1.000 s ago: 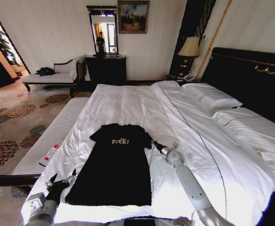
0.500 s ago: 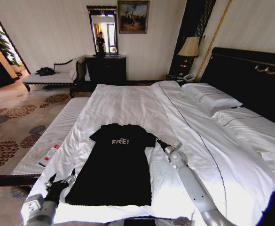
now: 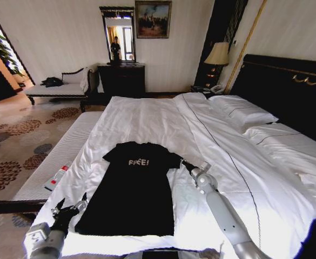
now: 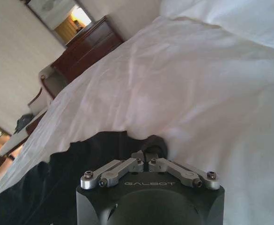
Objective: Fold the clothes on the bed.
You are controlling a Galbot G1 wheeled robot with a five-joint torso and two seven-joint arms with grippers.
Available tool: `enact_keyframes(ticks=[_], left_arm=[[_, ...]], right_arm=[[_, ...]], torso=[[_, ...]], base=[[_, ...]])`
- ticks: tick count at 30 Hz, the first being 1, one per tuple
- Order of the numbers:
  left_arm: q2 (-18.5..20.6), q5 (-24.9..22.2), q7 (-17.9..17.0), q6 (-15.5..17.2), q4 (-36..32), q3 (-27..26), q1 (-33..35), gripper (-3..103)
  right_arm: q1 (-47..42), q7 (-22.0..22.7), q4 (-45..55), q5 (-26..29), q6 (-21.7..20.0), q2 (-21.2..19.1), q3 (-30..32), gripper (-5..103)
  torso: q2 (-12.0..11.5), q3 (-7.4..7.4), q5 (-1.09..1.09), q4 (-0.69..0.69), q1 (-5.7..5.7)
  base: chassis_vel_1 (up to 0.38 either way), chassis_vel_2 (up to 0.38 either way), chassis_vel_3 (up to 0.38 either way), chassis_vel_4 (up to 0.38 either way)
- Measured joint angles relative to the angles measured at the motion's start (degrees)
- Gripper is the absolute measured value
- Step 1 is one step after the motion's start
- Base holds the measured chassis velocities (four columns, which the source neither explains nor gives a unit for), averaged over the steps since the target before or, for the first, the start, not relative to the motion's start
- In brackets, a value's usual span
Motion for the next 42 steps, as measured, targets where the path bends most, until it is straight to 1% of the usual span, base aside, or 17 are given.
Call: enact_keyframes(ticks=[10,13,14,18,20,23,25,28,34,37,38,39,40,41,42], left_arm=[[-1.0,-1.2,1.3,-0.4,-0.2,-1.6,1.3,99],[-1.3,-1.8,1.8,-0.7,-0.2,-2.5,1.8,99],[-1.3,-1.8,1.8,-0.7,-0.2,-2.5,1.8,99],[-1.6,-2.4,2.4,-1.0,0.0,-3.3,2.1,99],[-1.6,-2.5,2.5,-1.0,0.0,-3.4,2.1,99],[-1.7,-3.0,2.7,-1.1,0.1,-4.0,2.3,99],[-1.7,-3.1,2.8,-1.1,0.1,-4.1,2.3,99],[-1.7,-3.6,2.9,-1.2,0.4,-4.7,2.5,99],[-1.8,-3.9,3.1,-1.4,0.7,-5.2,2.6,99],[-2.0,-4.3,3.3,-1.5,0.8,-5.7,2.8,99],[-2.0,-4.6,3.4,-1.6,0.8,-6.0,2.9,97],[-2.0,-4.9,3.4,-1.6,0.9,-6.2,3.0,99],[-2.0,-5.0,3.5,-1.6,0.9,-6.3,3.0,99],[-2.0,-5.2,3.5,-1.6,1.1,-6.4,3.1,99],[-2.0,-5.2,3.5,-1.6,1.1,-6.4,3.1,99]], right_arm=[[2.8,-1.1,1.8,-3.0,0.1,-0.3,-5.2,0],[4.8,-1.7,2.4,-4.0,0.2,-0.9,-8.1,0],[4.8,-1.7,2.4,-4.0,0.2,-0.9,-8.1,0],[7.2,-2.6,2.6,-6.8,0.8,-1.3,-13.3,0],[7.3,-2.7,2.6,-7.0,0.9,-1.2,-13.8,0],[7.8,-2.9,2.1,-8.6,1.2,-0.6,-16.3,0],[7.9,-3.1,1.9,-9.1,1.3,-0.5,-16.6,0],[8.1,-3.7,0.3,-12.0,2.1,0.2,-18.4,0],[8.6,-3.8,-1.3,-13.1,2.5,1.3,-19.6,0],[9.8,-3.7,-2.7,-13.7,2.6,2.5,-20.9,0],[10.1,-3.6,-3.1,-13.9,2.7,2.7,-21.4,1],[10.2,-3.5,-3.2,-14.0,2.7,2.8,-21.6,5],[10.2,-3.4,-3.2,-13.9,2.7,2.8,-21.7,5],[10.0,-3.3,-3.0,-13.9,2.7,2.8,-21.7,11],[10.0,-3.3,-3.0,-13.9,2.7,2.8,-21.7,11]], torso=[[0.0,0.0,0.0,0.01,0.0],[0.0,0.0,-0.01,0.01,0.0],[0.0,0.0,-0.01,0.01,0.0],[0.0,0.0,-0.01,0.01,0.0],[0.0,0.0,-0.01,0.01,0.0],[0.0,0.0,0.0,0.01,0.0],[0.0,0.0,0.0,0.01,0.0],[0.0,0.0,0.0,0.01,0.0],[0.0,0.0,0.0,0.0,0.0],[0.0,0.0,-0.01,0.01,0.0],[0.0,0.0,0.0,0.01,0.0],[0.0,0.0,0.0,0.01,0.0],[0.0,0.0,0.0,0.01,0.0],[0.0,0.0,0.0,0.01,0.0],[0.0,0.0,0.0,0.01,0.0]], base=[[0.0,0.0,0.0,0.0],[0.0,0.0,0.0,0.0],[0.0,0.0,0.0,0.0],[0.0,0.0,0.0,0.0],[0.0,0.0,0.0,0.0],[0.0,0.0,0.0,0.0],[0.0,0.0,0.0,0.0],[0.0,0.0,0.0,0.0],[0.0,0.0,0.0,0.0],[0.0,0.0,0.0,0.0],[0.0,0.0,0.0,0.0],[0.0,0.0,0.0,0.0],[0.0,0.0,0.0,0.0],[0.0,0.0,0.0,0.0],[0.0,0.0,0.0,0.0]])
